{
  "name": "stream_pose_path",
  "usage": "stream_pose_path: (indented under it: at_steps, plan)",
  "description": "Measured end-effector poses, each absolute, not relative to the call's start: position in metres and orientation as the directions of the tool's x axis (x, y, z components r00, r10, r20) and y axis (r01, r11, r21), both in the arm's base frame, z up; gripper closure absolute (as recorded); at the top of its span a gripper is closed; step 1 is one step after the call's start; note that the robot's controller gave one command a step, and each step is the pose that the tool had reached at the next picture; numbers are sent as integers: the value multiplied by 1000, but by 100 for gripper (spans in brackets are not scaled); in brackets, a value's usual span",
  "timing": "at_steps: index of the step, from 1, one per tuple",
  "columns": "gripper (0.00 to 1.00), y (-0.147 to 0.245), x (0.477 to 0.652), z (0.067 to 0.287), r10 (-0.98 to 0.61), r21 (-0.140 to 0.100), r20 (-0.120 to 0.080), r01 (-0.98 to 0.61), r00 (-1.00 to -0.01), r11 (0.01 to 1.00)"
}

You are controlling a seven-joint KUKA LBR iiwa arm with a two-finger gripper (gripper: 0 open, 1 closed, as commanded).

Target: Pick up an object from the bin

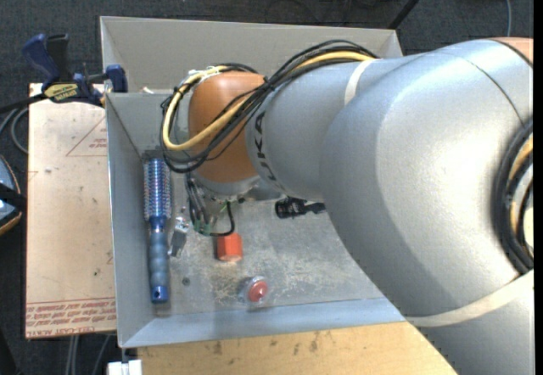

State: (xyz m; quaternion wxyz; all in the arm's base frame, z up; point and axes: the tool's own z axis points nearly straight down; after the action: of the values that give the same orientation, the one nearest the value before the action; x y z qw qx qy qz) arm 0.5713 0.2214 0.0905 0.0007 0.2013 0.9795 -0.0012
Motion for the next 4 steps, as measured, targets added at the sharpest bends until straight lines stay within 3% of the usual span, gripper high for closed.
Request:
stream_pose_path:
  at_steps: [1,2,3,4]
  plan:
    - [0,212,510,116,242,-1,2,242,-970,970]
    - [0,141,643,121,367,1,-3,367,-930,930]
    - [0,95,642,98,422,-1,0,422,-907,907]
    - [0,86,658,91,503,15,-3,503,-864,864]
